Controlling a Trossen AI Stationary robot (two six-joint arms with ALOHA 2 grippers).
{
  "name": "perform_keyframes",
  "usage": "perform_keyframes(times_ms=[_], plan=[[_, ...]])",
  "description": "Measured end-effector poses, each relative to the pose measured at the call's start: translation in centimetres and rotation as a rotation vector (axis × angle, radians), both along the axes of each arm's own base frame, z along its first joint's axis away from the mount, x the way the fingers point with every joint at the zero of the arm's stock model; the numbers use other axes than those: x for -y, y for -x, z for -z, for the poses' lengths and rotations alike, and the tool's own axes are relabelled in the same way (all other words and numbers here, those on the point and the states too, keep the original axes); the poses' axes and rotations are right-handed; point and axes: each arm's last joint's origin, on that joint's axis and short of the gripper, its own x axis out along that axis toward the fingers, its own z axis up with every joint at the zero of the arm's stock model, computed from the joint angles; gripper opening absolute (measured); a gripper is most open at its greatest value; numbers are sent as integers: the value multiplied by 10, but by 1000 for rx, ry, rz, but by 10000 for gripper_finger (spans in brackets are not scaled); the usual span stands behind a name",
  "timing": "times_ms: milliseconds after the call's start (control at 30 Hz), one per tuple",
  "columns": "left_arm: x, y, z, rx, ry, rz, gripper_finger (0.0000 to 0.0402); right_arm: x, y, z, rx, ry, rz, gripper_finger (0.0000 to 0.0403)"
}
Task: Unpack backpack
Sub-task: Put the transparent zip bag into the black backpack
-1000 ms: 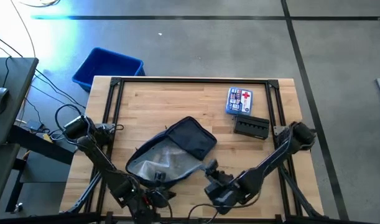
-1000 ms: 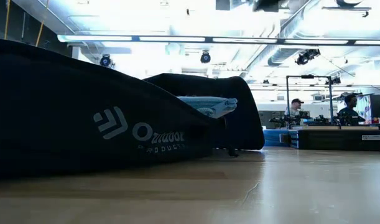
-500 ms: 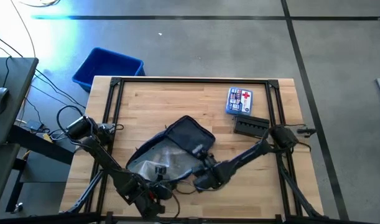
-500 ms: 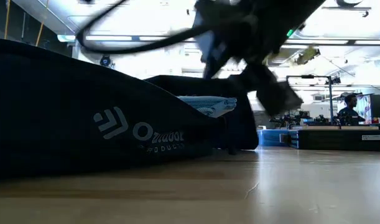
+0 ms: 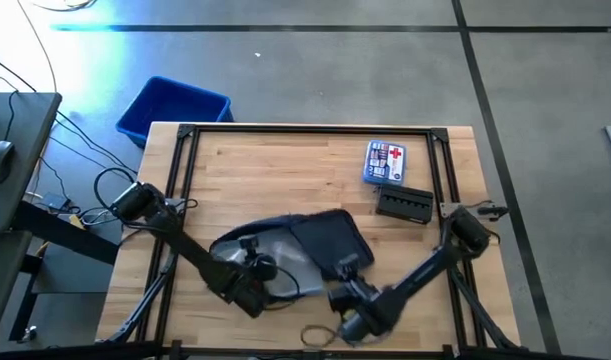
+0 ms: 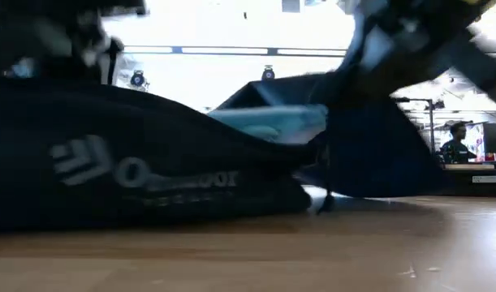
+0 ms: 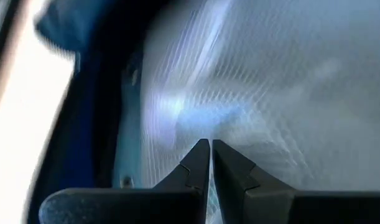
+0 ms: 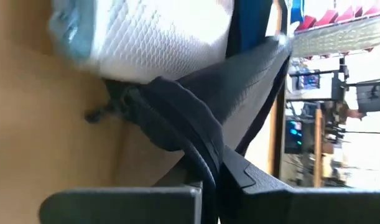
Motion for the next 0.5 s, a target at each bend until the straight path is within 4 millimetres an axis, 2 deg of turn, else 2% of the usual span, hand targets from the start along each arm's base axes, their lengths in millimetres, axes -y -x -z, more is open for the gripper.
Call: perform_keyframes(times_ms=[133, 233, 333, 500], plan=[[-20, 3, 9, 12, -54, -83, 0, -22, 6, -12, 92, -81, -13, 0], [-28, 4, 6, 16, -75, -119, 0, -33, 5, -19, 159, -127, -28, 0], [-26, 8, -10, 25, -56, -111, 0, -38, 4, -24, 216, -146, -19, 0], [-1, 16, -54, 142, 34, -13, 0, -37, 3, -25, 277, -143, 9, 0]])
